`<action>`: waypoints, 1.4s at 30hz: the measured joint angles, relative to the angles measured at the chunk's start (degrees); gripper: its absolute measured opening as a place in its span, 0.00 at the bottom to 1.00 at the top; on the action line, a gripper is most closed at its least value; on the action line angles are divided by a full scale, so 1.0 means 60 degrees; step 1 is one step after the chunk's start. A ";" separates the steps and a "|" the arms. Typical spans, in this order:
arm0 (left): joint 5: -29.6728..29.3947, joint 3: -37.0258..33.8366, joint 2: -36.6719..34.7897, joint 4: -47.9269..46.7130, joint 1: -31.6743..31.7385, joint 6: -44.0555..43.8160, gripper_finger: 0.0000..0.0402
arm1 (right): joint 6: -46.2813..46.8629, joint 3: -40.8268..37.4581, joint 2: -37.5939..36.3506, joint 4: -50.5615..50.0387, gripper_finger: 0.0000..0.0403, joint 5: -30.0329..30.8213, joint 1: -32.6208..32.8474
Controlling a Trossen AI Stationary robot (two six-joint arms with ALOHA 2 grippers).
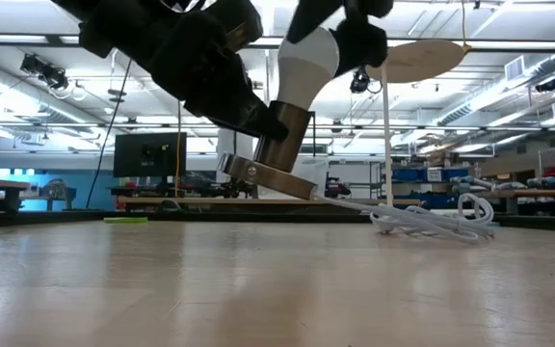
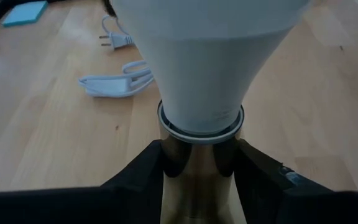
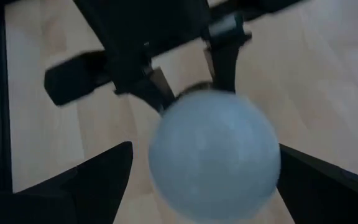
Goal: Screw lightbulb
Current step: Remove the lightbulb from the lamp
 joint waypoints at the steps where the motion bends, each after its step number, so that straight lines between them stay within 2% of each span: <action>1: 0.0046 0.0000 0.0000 -0.0021 0.0000 -0.0040 0.37 | -0.0138 0.0106 0.0057 0.0010 0.93 0.0000 -0.0013; 15: 0.0013 0.0324 -0.0004 -0.0555 0.0018 -0.0177 0.37 | -0.0964 0.1945 0.1407 -0.1850 0.93 -0.0291 -0.0132; 19: 0.0013 0.0324 -0.0005 -0.0532 0.0009 -0.0177 0.37 | -0.1062 0.2395 0.1498 -0.2405 0.89 -0.0268 -0.0150; 29: 0.0004 0.0319 -0.0004 -0.0520 -0.0001 -0.0166 0.37 | -0.1173 0.2450 0.1538 -0.2665 0.69 -0.0270 -0.0221; 36: -0.0020 0.0317 -0.0004 -0.0512 0.0000 -0.0143 0.37 | -0.1703 0.2453 0.1538 -0.2750 0.70 -0.0291 -0.0238; 42: -0.0024 0.0317 -0.0007 -0.0421 0.0000 0.0009 0.37 | -0.2992 0.2740 0.1539 -0.3030 0.70 -0.0340 -0.0238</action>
